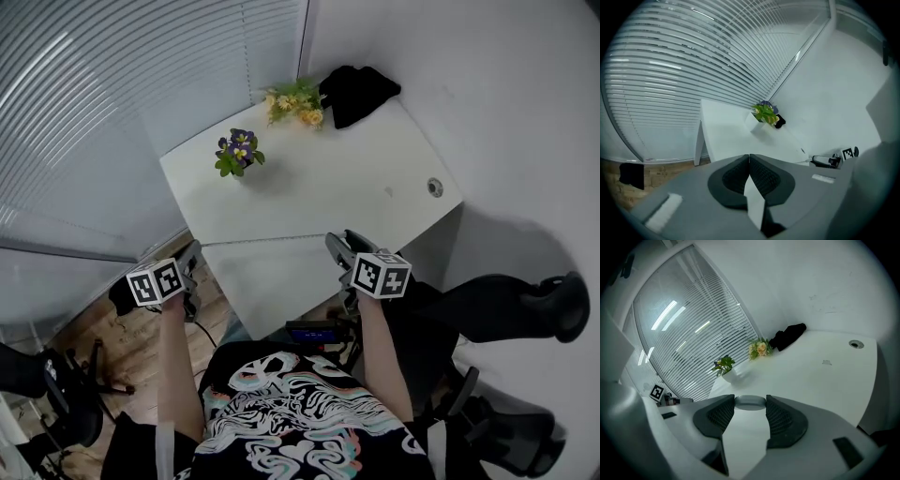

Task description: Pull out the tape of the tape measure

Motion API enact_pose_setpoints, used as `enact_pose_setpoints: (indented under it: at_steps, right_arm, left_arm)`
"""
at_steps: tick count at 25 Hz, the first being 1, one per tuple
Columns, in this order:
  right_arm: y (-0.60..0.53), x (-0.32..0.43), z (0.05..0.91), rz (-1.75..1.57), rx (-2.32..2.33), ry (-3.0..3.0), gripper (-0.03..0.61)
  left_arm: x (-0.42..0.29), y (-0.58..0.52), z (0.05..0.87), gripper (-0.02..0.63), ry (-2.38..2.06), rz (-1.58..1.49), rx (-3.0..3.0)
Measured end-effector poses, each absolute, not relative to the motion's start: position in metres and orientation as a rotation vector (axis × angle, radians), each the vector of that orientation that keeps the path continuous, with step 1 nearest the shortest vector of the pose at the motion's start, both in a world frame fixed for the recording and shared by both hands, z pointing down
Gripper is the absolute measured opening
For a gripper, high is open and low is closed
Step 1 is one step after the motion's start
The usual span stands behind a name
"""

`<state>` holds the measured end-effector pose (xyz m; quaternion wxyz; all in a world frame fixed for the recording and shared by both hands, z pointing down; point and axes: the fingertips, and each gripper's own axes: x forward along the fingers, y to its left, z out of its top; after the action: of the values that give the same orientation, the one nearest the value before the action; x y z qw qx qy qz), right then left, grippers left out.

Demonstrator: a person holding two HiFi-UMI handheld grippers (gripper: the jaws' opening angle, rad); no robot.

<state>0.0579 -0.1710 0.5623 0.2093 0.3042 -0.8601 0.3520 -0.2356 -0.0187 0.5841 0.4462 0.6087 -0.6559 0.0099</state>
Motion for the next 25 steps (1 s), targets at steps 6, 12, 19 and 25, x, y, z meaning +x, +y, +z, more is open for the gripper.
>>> enact_pose_setpoints:
  at_steps: [6,12,19,25]
  right_arm:
    - [-0.181,0.06,0.562,0.984,0.866,-2.376,0.216]
    - [-0.186,0.059,0.567,0.989,0.876,-2.365,0.216]
    - [-0.183,0.054,0.577,0.998,0.875,-2.338,0.216]
    - [-0.186,0.047,0.582,0.998,0.886,-2.321,0.216]
  left_arm:
    - [-0.253,-0.016,0.587,0.005,-1.648,0.028,1.476]
    - [-0.264,-0.014,0.592,0.005,-1.654,0.035,1.455]
    - [-0.271,-0.015,0.599,0.005,-1.641,0.053,1.466]
    - [-0.282,-0.015,0.605,0.005,-1.636,0.075,1.45]
